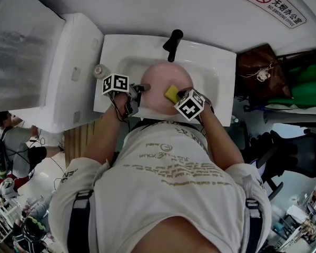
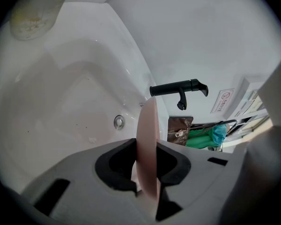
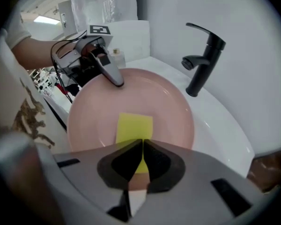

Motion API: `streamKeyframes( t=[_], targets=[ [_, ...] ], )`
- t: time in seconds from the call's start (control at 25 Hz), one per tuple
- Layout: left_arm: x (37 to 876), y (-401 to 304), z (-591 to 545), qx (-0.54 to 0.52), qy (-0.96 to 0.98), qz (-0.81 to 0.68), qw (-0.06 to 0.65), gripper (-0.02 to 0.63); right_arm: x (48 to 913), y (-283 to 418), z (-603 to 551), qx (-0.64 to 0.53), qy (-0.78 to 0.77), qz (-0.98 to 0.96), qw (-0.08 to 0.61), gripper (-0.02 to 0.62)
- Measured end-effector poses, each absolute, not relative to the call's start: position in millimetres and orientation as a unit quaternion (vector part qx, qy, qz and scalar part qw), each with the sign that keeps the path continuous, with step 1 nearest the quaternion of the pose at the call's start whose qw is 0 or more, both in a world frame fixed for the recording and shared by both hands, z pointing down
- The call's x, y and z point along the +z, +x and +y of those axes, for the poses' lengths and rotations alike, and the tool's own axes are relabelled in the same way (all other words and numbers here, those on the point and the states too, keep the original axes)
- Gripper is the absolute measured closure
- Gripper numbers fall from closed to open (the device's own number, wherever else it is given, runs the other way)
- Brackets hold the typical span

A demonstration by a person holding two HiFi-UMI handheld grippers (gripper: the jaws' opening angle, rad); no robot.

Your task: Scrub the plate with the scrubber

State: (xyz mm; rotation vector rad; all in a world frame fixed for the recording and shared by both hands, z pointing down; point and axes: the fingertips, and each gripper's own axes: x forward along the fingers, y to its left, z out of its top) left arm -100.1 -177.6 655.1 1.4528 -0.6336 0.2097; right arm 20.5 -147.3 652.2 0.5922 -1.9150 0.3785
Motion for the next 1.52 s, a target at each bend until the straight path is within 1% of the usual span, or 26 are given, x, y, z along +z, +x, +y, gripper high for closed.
streamKeyframes(
  t=[0.12,0.2,0.28,0.52,0.68,0.88,1.0,1.44,1.52],
  targets=[
    [655.2,-98.4,-175.6,0.098,0.647,-0.281,0.702,0.526,649.8,33.1,-154.9,0.16,0.28,-0.791,0.52,0.561],
    [655.8,-96.9,-173.8,0.099,0.643,-0.277,0.707,0.528,641.1,37.4,-162.0,0.158,0.311,-0.793,0.5,0.561],
    [656.8,-95.9,-172.3,0.1,0.642,-0.275,0.709,0.528,627.3,39.3,-169.3,0.155,0.345,-0.801,0.465,0.561],
    [668.2,-95.8,-170.8,0.104,0.625,-0.281,0.721,0.526,583.2,49.6,-177.6,0.179,0.427,-0.823,0.33,0.561],
    [673.9,-94.9,-171.5,0.078,0.592,-0.282,0.751,0.525,560.3,60.3,-173.8,0.191,0.456,-0.83,0.258,0.561],
    [686.4,-98.0,-173.6,0.081,0.571,-0.301,0.759,0.52,537.9,63.3,-165.8,0.182,0.453,-0.852,0.188,0.561],
    [693.2,-95.5,-173.1,0.087,0.564,-0.299,0.765,0.515,535.3,66.0,-163.8,0.18,0.454,-0.854,0.177,0.561],
    [716.2,-95.3,-176.8,0.1,0.529,-0.316,0.781,0.503,543.8,73.1,-161.4,0.182,0.461,-0.847,0.191,0.561],
    [718.2,-94.3,-177.4,0.095,0.523,-0.318,0.785,0.493,543.9,76.1,-162.6,0.185,0.465,-0.845,0.19,0.561]
  ],
)
